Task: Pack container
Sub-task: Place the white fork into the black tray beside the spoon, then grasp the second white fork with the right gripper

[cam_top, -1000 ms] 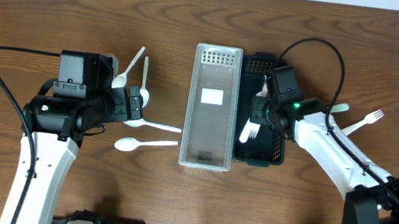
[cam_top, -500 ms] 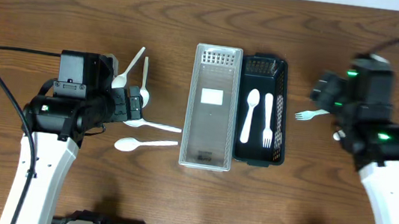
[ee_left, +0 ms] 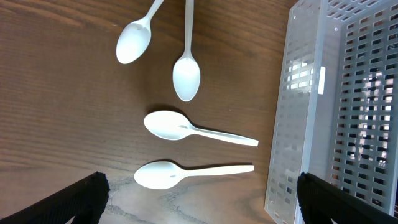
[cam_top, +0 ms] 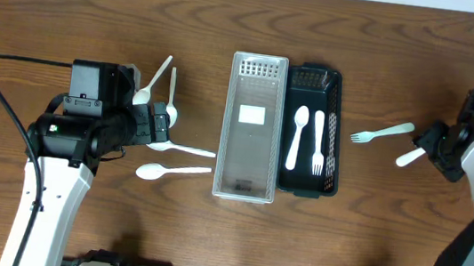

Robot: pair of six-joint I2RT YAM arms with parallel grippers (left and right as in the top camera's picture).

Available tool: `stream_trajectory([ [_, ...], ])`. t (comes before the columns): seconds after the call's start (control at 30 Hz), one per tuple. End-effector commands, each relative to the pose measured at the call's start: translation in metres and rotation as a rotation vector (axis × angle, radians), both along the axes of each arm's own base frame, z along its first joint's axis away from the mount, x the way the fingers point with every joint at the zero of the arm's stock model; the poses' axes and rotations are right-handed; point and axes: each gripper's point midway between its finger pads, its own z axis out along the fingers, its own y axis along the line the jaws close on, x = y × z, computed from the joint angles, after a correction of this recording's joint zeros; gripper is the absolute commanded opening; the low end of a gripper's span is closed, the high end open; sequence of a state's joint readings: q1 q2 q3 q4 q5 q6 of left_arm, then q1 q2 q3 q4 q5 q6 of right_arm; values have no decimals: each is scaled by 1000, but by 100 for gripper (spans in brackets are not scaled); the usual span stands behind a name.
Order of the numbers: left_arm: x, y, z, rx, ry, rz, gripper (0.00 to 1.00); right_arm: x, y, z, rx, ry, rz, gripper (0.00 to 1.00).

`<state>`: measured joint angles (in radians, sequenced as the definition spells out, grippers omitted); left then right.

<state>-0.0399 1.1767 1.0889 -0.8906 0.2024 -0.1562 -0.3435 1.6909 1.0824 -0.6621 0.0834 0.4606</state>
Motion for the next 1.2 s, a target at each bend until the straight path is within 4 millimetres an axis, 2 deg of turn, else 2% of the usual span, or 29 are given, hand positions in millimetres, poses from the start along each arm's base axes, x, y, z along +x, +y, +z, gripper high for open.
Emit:
stream_trajectory([
  [0.0,3,3,4,16,-9,1,98,-2,-3,-19,85,2,-73,71],
  [0.13,3,3,4,16,-9,1,98,2,-10,-31,86,6,-89,70],
  [0.33,3,3,4,16,-9,1,98,18,-14,-42,85,-40,-82,69],
  [0.5,3,3,4,16,-9,1,98,25,-17,-49,81,-54,-90,60],
  [0.6,3,3,4,16,-9,1,98,24,-18,-53,90,-52,-127,59],
  [0.87,3,3,4,16,-9,1,98,16,-24,-64,54,-4,-152,58],
  [1.17,3,3,4,16,-9,1,98,-8,-31,-71,-9,111,-149,54],
])
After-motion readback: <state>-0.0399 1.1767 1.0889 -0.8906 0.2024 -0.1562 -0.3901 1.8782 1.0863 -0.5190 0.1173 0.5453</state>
